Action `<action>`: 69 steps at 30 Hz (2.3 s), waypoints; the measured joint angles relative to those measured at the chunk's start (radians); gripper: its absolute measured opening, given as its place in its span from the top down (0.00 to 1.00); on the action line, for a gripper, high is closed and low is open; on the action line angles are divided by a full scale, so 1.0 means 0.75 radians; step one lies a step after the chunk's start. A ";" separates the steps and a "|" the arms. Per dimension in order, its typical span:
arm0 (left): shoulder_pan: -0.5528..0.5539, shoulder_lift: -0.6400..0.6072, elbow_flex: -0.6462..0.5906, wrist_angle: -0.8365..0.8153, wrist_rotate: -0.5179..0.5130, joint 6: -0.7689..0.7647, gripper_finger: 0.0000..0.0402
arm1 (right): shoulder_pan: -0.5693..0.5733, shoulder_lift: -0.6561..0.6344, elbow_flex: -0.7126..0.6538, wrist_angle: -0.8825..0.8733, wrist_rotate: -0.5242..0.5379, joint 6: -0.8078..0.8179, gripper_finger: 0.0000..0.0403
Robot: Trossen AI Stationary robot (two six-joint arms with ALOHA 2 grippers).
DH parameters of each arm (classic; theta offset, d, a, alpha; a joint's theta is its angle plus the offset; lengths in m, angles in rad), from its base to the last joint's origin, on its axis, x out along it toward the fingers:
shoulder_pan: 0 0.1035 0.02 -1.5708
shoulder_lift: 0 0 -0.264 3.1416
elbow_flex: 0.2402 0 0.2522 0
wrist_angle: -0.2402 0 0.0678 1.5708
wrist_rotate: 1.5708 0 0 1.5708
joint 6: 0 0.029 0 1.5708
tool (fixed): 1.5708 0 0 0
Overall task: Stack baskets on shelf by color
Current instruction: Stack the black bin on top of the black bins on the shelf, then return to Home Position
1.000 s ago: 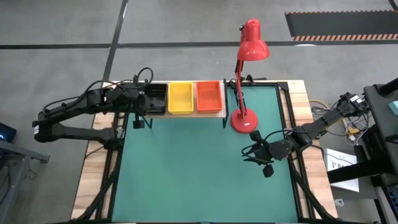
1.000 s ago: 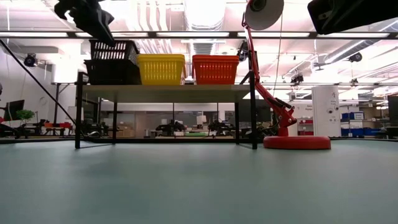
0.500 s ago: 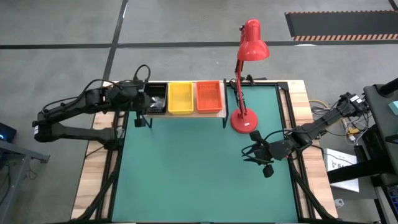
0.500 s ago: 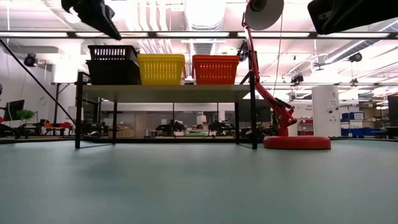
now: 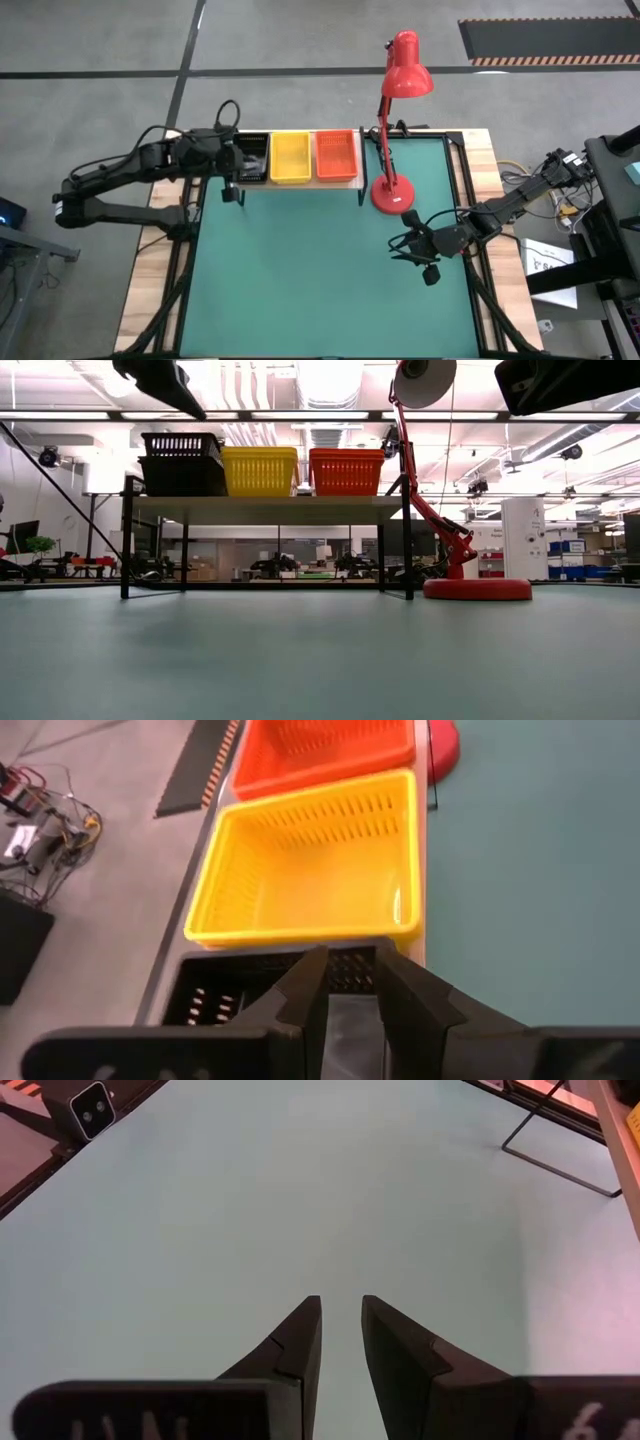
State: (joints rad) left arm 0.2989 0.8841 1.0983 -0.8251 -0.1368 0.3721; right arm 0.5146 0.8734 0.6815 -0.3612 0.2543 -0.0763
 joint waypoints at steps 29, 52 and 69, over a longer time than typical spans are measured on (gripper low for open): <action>-0.001 0.079 -0.034 -0.003 -0.037 0.000 0.83 | 0.000 -0.001 0.000 0.000 0.000 0.006 0.83; -0.032 0.057 -0.087 0.103 0.040 -0.114 0.83 | 0.000 -0.001 0.000 -0.001 0.000 0.019 0.83; -0.477 0.032 -0.385 0.774 0.142 -0.209 0.83 | -0.007 -0.001 -0.166 0.307 -0.002 -0.202 0.83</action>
State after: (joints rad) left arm -0.0592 0.9081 0.8094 -0.2448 -0.0303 0.2157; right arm 0.5090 0.8725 0.5572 -0.1310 0.2529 -0.2281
